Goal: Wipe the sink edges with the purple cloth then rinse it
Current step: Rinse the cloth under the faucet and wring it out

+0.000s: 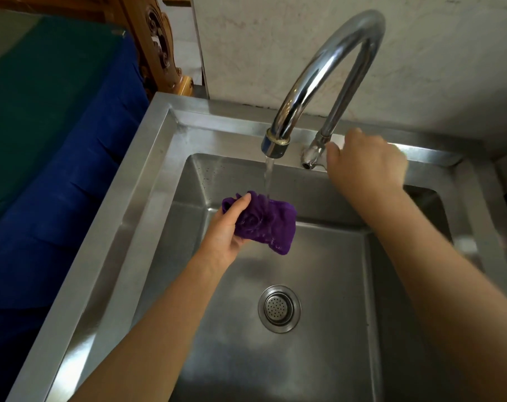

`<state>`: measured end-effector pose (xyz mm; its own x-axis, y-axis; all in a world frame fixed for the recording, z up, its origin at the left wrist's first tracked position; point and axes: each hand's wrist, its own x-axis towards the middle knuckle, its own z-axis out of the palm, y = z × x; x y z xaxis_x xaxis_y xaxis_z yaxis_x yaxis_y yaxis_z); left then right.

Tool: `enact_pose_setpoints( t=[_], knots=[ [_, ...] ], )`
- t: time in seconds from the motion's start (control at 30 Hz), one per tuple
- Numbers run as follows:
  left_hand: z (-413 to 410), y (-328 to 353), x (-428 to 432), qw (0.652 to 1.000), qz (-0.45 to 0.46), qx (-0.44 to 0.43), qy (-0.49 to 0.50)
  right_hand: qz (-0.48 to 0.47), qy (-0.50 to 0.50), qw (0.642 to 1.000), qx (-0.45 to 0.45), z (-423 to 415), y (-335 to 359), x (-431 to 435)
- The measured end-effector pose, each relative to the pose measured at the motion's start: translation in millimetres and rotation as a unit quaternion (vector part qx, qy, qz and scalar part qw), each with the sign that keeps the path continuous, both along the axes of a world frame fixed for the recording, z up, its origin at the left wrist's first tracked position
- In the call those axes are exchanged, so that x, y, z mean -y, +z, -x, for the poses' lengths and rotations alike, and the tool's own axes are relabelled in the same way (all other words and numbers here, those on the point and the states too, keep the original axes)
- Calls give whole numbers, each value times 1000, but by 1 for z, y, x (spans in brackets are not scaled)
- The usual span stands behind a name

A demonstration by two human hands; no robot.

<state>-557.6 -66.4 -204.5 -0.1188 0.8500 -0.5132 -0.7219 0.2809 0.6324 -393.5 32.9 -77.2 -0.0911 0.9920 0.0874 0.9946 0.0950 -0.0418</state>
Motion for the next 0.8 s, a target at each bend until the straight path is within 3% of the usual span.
enact_pose_setpoints(
  t=[0.07,0.13,0.2,0.23,0.27,0.4,0.5,0.6,0.7,0.8],
  knots=[
    [-1,1,-2,1000,-2,5,11,-26,26,997,-73,-7,-10,37],
    [-5,1,-3,999,-5,36,18,133,36,972,-188,-1,-37,58],
    [-11,3,-4,997,-14,67,24,326,1,869,-373,12,-59,64],
    [-14,3,-5,997,-10,73,30,362,-32,816,-450,18,-68,64],
    [-14,2,-6,997,-1,64,38,359,-46,794,-489,22,-74,62],
    [-6,-4,-4,998,29,-52,35,290,-6,831,-474,28,-94,56],
    [-9,-5,-2,991,94,-88,-27,220,60,856,-464,38,-91,64],
    [-20,-4,-7,990,113,-82,-29,156,132,888,-413,56,-88,84],
    [-31,-3,-9,993,106,-59,-4,93,102,937,-320,69,-92,80],
    [-37,2,-10,986,133,-102,17,112,37,950,-288,64,-102,53]
  ],
)
